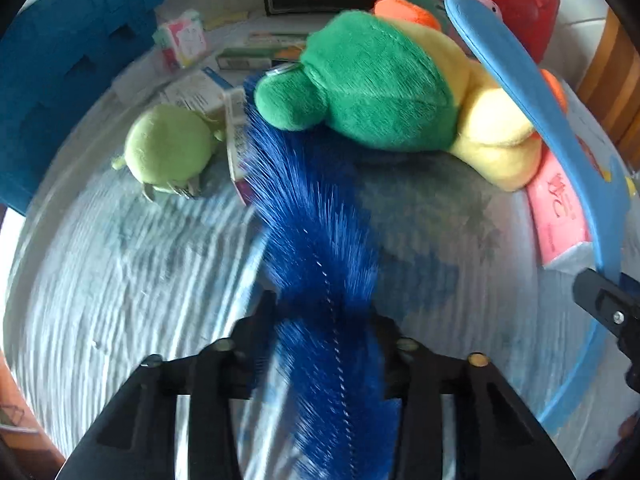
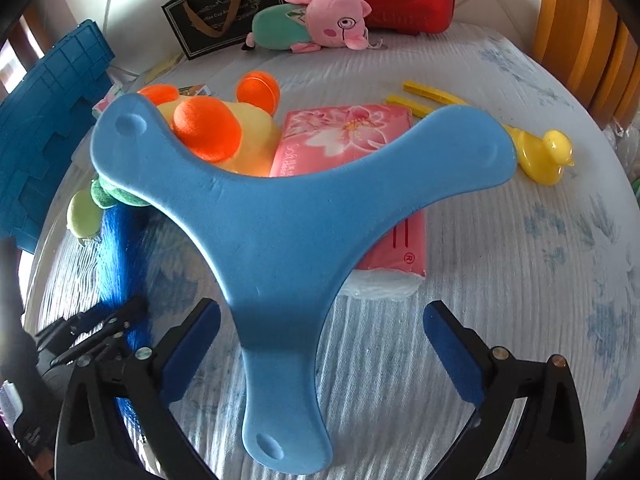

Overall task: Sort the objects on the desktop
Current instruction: 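Close the right tool on the blue boomerang arm, then lift and carry the blue brush and boomerang with both tools to the crate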

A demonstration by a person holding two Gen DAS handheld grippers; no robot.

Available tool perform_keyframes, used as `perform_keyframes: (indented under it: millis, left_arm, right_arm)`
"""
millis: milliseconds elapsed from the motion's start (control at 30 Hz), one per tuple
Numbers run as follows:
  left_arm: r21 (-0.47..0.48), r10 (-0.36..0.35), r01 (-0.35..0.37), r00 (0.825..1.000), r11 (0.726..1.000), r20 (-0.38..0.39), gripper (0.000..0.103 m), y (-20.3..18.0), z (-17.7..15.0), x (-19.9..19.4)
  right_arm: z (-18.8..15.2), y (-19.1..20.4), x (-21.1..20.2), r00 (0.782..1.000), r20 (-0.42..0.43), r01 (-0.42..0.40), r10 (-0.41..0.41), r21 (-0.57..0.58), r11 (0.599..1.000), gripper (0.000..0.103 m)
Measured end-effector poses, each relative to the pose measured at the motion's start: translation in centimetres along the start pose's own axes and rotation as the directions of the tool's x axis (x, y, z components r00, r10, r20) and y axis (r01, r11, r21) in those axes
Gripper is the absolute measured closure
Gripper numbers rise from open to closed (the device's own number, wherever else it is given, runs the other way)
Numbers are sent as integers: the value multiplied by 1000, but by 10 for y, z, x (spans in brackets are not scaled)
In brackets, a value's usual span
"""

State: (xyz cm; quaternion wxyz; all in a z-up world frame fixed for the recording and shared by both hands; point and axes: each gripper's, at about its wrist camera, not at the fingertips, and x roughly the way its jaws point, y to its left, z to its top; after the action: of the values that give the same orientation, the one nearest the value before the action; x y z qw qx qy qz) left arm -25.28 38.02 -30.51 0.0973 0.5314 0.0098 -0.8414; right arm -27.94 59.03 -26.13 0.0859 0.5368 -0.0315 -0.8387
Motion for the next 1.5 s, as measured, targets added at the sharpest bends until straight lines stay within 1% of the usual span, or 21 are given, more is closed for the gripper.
perform_keyframes:
  millis: [33,67,100,133,167,200,267,433,500,667,867,1000,1100,1333,1400,1500]
  left_arm:
    - [-6,-3,3,1000,1000,10,46,2,1,0]
    - [-14,-28,28,999,1000,15,55,3,2,0]
    - [-22,-56,57,998,998,19,71,5,3,-1]
    - [-15,-62,63,998,998,15,89,3,3,-3]
    - [-5,-65,65,998,998,10,90,-1,2,-5]
    - [10,-54,54,998,998,21,90,-3,0,-9]
    - [31,-35,34,998,999,44,91,-4,-3,-20]
    - [31,-26,23,994,999,110,92,6,-3,-61]
    - [31,-20,15,988,999,154,92,9,-3,-80]
    - [8,-7,5,970,1000,245,92,24,18,-111]
    - [-30,12,-2,941,1000,338,92,50,45,-148]
    - [-56,17,4,933,998,360,92,75,55,-166]
    - [-61,19,4,927,998,375,92,97,56,-179]
    - [-61,30,-5,911,998,410,92,154,66,-201]
    - [-63,36,-11,910,998,414,92,170,69,-205]
    - [-79,51,-21,914,997,403,92,192,73,-206]
  right_arm:
    - [-1,1,0,1000,1,0,0,-3,1000,0]
    - [-1,2,0,1000,3,0,0,-8,1000,0]
    - [-2,4,1,1000,5,2,-2,-16,1000,0]
    - [-3,5,2,1000,4,5,-5,-27,1000,1]
    - [-3,7,3,1000,4,8,-8,-39,999,15]
    - [-3,9,3,1000,2,13,-13,-49,999,45]
    - [-4,13,-1,1000,7,20,-20,-65,998,68]
    - [-1,22,-29,998,61,27,-21,-100,995,68]
    - [4,26,-45,996,89,22,-12,-113,993,68]
    - [16,40,-79,988,155,16,8,-155,988,68]
    - [34,70,-118,969,245,23,31,-216,976,68]
    - [43,99,-138,956,288,25,52,-257,966,68]
    - [47,120,-149,948,313,29,60,-273,962,68]
    - [57,174,-162,930,360,36,71,-282,959,68]
    - [61,193,-165,925,372,34,82,-295,955,68]
    - [65,218,-167,917,385,29,102,-319,947,68]
